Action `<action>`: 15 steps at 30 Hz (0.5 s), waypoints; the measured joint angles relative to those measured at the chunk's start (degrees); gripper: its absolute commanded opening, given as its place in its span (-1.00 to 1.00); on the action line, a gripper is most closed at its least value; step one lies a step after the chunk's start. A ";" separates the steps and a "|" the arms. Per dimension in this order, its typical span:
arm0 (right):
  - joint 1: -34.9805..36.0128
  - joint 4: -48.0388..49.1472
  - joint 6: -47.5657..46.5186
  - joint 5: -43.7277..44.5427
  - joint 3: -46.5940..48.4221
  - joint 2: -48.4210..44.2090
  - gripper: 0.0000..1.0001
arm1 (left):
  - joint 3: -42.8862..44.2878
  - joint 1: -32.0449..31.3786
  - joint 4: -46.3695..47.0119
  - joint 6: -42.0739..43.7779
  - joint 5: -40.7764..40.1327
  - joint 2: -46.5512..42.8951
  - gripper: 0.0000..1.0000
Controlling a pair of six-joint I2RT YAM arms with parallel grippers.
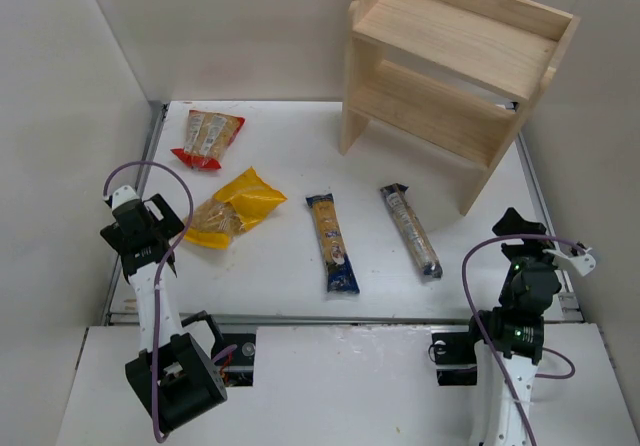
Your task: Place and organize the pasta boxes and bags onto the shelf
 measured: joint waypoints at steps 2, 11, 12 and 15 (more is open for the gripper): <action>0.00 0.04 -0.20 0.07 0.00 0.00 1.00 | -0.24 -0.02 0.07 0.85 1.27 -0.04 1.00; 13.20 2.05 -7.15 2.23 5.20 14.53 1.00 | -1.84 -3.19 -0.83 8.48 11.02 0.02 1.00; 16.92 2.34 -8.70 2.29 6.67 18.60 1.00 | -1.84 -3.56 -0.83 8.76 11.67 0.02 1.00; 30.34 1.95 -14.80 3.85 12.04 32.11 1.00 | -1.88 -3.87 -0.81 9.51 12.61 0.00 1.00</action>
